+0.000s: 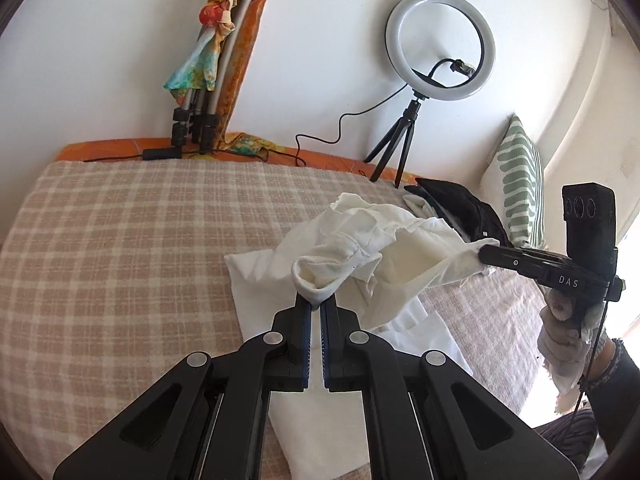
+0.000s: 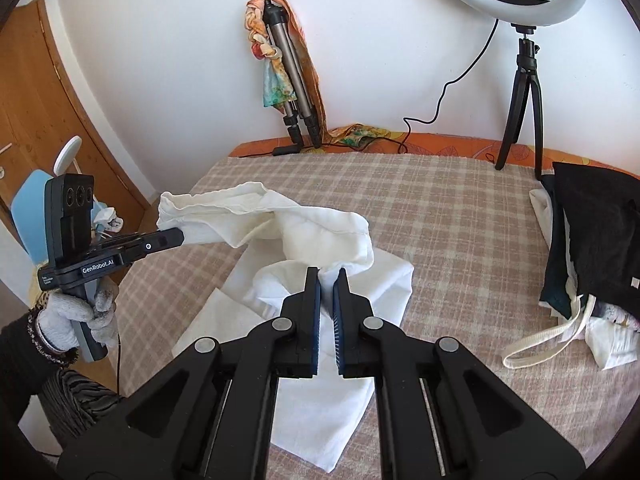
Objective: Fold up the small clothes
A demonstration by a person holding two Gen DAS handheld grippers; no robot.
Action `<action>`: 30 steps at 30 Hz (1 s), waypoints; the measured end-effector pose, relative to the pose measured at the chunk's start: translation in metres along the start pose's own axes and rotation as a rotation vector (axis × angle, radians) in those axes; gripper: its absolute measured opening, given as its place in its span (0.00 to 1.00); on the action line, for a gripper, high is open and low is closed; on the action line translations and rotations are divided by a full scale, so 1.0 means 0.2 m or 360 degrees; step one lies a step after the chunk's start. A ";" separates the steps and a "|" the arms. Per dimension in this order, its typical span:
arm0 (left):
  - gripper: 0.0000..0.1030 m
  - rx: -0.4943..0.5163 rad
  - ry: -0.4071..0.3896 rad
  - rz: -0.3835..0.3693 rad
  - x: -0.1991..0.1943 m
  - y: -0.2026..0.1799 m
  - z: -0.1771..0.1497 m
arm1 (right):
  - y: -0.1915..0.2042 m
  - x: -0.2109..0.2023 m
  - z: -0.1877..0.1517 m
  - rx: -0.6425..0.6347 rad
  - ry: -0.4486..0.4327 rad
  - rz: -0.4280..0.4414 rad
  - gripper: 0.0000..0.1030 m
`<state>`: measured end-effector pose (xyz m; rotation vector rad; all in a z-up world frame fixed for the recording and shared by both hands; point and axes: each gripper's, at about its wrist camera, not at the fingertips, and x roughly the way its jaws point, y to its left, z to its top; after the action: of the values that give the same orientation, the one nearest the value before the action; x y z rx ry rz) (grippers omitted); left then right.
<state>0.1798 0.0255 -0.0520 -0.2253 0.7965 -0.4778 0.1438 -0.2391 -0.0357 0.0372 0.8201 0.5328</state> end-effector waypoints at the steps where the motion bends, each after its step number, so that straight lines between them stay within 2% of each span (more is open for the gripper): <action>1: 0.03 0.0007 0.0019 0.0003 -0.01 -0.01 -0.06 | 0.02 0.00 -0.06 -0.0015 0.0010 -0.0019 0.07; 6: 0.03 0.0068 0.0092 0.0059 -0.05 -0.05 -0.28 | 0.07 -0.02 -0.29 -0.0081 0.0043 -0.0131 0.07; 11: 0.03 0.0208 0.0171 0.0109 -0.10 -0.09 -0.41 | 0.10 -0.08 -0.43 -0.0158 0.0043 -0.0225 0.07; 14: 0.10 0.0239 0.0236 0.0153 -0.14 -0.09 -0.47 | 0.10 -0.14 -0.48 -0.0170 0.0040 -0.0233 0.07; 16: 0.11 0.0168 0.0207 0.0122 -0.18 -0.05 -0.49 | 0.07 -0.18 -0.49 -0.0110 0.0037 -0.0210 0.07; 19: 0.25 -0.0079 0.0181 0.0023 -0.21 0.05 -0.46 | -0.03 -0.21 -0.46 0.0143 0.0033 -0.0090 0.09; 21: 0.43 -0.0264 0.0187 -0.0052 -0.20 0.10 -0.45 | -0.11 -0.20 -0.46 0.0359 0.0032 0.0033 0.25; 23: 0.44 -0.0423 0.0219 -0.0133 -0.16 0.15 -0.44 | -0.18 -0.17 -0.45 0.0563 0.0027 0.0100 0.35; 25: 0.44 -0.0519 0.0249 -0.0201 -0.12 0.16 -0.45 | -0.25 -0.14 -0.46 0.0738 0.0041 0.0193 0.35; 27: 0.44 -0.0546 0.0256 -0.0215 -0.10 0.16 -0.45 | -0.30 -0.10 -0.47 0.0895 0.0057 0.0278 0.35; 29: 0.44 -0.0581 0.0289 -0.0249 -0.08 0.14 -0.46 | -0.32 -0.08 -0.47 0.0964 0.0052 0.0294 0.35; 30: 0.44 -0.0567 0.0298 -0.0242 -0.08 0.13 -0.45 | -0.31 -0.08 -0.45 0.0923 0.0034 0.0261 0.35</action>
<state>0.1122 0.0536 -0.1137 -0.5811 1.0515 -0.5030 0.0978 -0.3158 -0.1010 0.6366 0.9758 0.4339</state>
